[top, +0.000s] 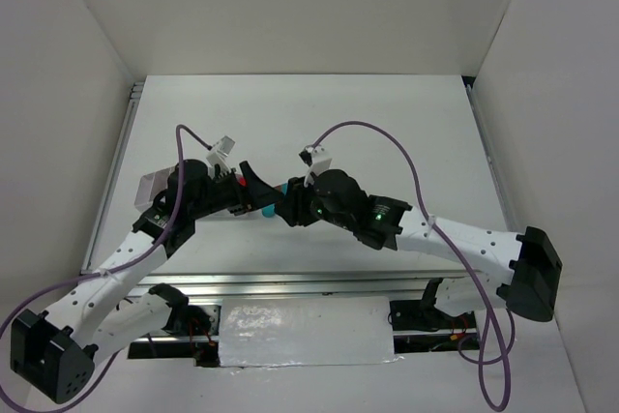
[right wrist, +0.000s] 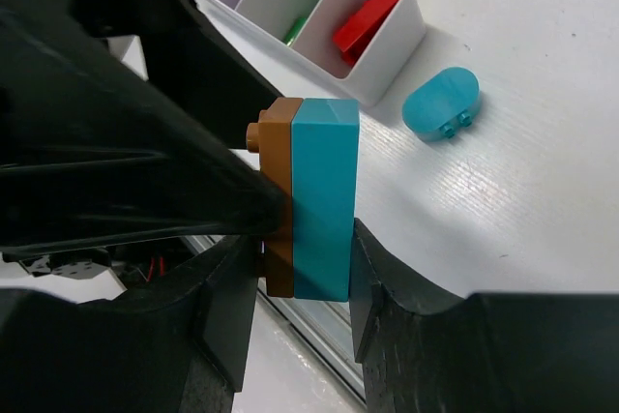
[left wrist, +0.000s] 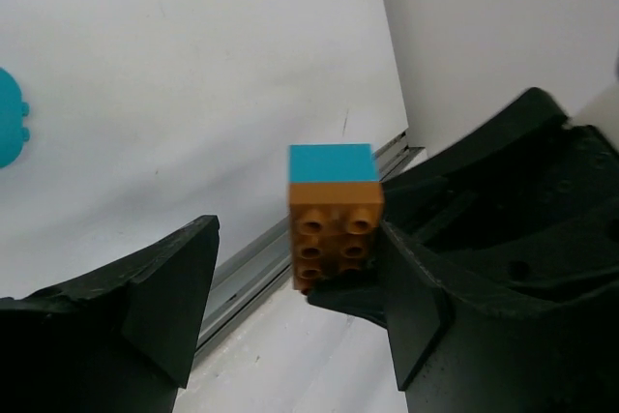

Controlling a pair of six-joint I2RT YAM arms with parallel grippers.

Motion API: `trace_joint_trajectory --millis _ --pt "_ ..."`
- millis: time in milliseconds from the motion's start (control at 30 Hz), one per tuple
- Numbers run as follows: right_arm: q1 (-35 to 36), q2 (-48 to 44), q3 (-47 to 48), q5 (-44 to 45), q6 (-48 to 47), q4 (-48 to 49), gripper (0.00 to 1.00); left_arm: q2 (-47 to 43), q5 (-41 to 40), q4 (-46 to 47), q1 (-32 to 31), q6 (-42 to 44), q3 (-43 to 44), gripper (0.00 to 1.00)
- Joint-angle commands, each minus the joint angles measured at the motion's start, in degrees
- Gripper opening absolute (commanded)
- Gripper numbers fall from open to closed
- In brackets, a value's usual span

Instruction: Sort the legos into containers by color

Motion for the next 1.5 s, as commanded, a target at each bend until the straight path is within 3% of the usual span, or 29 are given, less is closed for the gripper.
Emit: trace_joint_trajectory --millis 0,133,167,233,267,333,400,433,467,633,767,867,1033,1233,1467 --pt "0.7 -2.4 1.2 1.9 0.6 3.5 0.00 0.8 -0.3 3.4 -0.6 -1.0 -0.6 0.77" --pt "0.8 -3.3 1.1 1.5 0.6 3.8 0.00 0.9 -0.9 3.4 -0.7 -0.6 -0.4 0.74" --pt "0.7 -3.0 1.4 1.2 0.5 3.8 0.00 0.9 -0.5 5.2 -0.7 -0.7 -0.6 0.62" --pt "0.7 -2.4 1.6 0.5 0.5 3.9 0.00 1.2 1.0 6.7 -0.9 -1.1 -0.9 0.49" --pt "0.8 -2.1 1.8 0.5 0.6 3.9 0.00 1.2 1.5 8.1 -0.9 -1.3 -1.1 0.27" --pt "0.7 -1.1 2.0 0.4 0.9 4.2 0.03 1.6 3.0 8.9 -1.0 -1.5 -1.0 0.13" --pt "0.7 -0.3 2.0 0.0 1.3 4.5 0.34 1.7 4.4 10.9 -1.1 -1.1 -1.1 0.00" --pt "0.7 -0.3 1.9 -1.2 1.3 4.7 0.53 1.6 6.0 11.6 -1.1 -0.7 -1.1 0.00" --pt "0.7 -0.7 1.4 -2.0 1.5 4.8 0.99 1.2 6.8 12.1 -1.1 -0.2 -0.9 0.00" --pt "-4.9 -5.7 -0.9 -21.5 -1.7 3.9 1.00 -0.9 9.2 9.7 -0.2 7.4 1.9 0.00" --pt "-13.7 -17.4 -7.0 -39.0 -2.0 6.0 1.00 -2.3 23.2 12.9 0.9 11.7 3.5 0.00" --pt "-15.9 -22.9 -8.1 -44.0 -3.1 6.0 1.00 -3.1 30.5 17.4 1.1 11.2 2.9 0.00" --pt "-16.0 -24.8 -8.5 -43.1 -2.0 7.2 0.93 -4.7 35.9 26.1 1.2 7.4 0.4 0.00" --pt "-16.0 -22.0 -10.6 -43.7 3.4 18.1 0.80 -5.6 37.9 29.8 1.1 4.7 -1.2 0.00" --pt "-13.2 -18.7 -9.2 -41.6 3.8 22.6 0.78 -5.9 38.0 28.3 1.1 5.6 -1.7 0.00"
